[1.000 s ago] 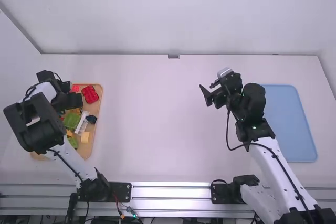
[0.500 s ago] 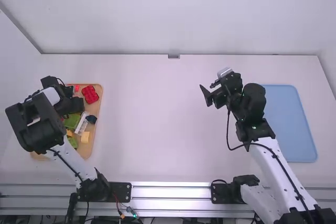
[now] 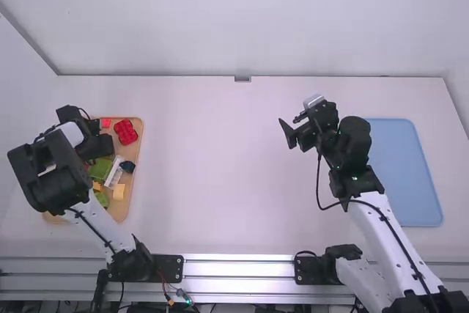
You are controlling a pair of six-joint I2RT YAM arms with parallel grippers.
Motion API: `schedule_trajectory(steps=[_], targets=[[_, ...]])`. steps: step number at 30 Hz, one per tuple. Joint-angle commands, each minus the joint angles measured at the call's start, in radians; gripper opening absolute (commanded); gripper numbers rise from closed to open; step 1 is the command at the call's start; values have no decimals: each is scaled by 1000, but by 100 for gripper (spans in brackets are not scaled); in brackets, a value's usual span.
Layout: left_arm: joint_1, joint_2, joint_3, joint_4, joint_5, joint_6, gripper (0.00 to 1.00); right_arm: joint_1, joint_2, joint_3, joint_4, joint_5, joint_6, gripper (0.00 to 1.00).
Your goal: Assemble lego blocks to make yellow taxi
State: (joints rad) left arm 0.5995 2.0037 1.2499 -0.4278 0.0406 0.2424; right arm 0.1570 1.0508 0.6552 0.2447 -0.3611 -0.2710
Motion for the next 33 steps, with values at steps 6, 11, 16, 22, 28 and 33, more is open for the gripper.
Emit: schedule_trajectory(steps=[6, 11, 16, 22, 28, 33], targets=[[-23, -47, 124, -145, 87, -27, 39, -1, 0, 40, 10, -5, 4, 99], [-86, -138, 135, -190, 126, -3, 39, -1, -6, 39, 8, -6, 4, 99], [-279, -236, 135, -330, 124, 215, 40, -1, -8, 39, 8, -6, 23, 99], [-568, -254, 124, -392, 124, 419, 40, -9, -27, 39, -20, -6, 58, 99], [-849, -253, 61, -329, 54, 515, 42, -73, -103, 39, -100, -6, 133, 99], [-1082, -253, -39, -244, -29, 546, 38, -159, -204, 39, -195, -10, 209, 99]])
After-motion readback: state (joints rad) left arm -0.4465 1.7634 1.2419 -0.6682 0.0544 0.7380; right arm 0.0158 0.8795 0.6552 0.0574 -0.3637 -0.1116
